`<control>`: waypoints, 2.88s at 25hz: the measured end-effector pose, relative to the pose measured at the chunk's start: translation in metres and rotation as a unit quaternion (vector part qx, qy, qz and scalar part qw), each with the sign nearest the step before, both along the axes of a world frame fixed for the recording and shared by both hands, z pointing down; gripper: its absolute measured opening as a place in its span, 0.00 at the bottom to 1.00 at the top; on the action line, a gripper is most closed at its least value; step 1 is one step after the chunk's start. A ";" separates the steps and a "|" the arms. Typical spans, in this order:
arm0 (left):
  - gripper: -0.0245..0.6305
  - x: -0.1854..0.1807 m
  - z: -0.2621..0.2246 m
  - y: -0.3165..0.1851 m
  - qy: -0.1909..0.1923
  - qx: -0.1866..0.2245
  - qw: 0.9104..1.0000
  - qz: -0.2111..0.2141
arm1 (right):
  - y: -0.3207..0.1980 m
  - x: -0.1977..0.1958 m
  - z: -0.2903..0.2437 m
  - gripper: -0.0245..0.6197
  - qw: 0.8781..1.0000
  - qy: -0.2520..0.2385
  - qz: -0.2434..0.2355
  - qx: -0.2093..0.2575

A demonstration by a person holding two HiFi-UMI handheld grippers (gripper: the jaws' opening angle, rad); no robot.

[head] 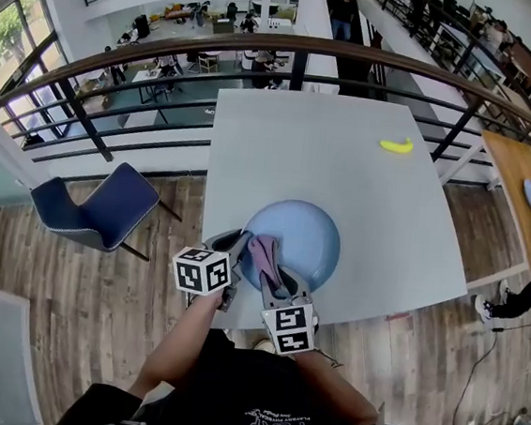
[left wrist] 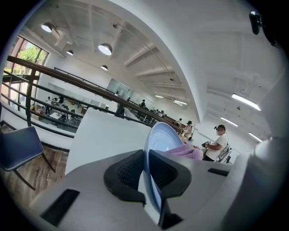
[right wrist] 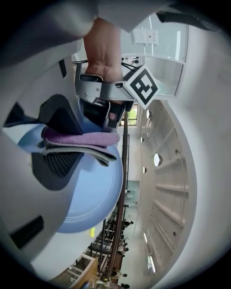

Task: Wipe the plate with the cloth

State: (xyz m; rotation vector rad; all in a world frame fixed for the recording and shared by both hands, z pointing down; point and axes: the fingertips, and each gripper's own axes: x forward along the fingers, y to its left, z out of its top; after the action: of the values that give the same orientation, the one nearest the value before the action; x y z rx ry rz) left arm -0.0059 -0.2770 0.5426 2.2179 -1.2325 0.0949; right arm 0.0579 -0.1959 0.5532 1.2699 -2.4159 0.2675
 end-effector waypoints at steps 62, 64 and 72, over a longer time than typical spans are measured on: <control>0.10 -0.002 0.044 0.007 0.008 -0.047 0.999 -0.002 | -0.034 0.125 0.007 0.20 0.989 -0.004 0.145 0.007; 0.10 -0.003 0.054 0.009 0.012 -0.060 0.998 -0.002 | -0.033 0.125 0.009 0.20 0.989 -0.002 0.145 0.002; 0.10 -0.012 0.090 0.022 0.010 -0.104 0.994 -0.008 | -0.018 0.114 0.018 0.20 0.992 0.003 0.127 -0.019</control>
State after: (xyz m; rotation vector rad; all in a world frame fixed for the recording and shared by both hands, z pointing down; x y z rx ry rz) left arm -0.0178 -0.2553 0.6326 2.0246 -1.1729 0.1874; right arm 0.1722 -0.2135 0.5713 1.5589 -2.2301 0.3780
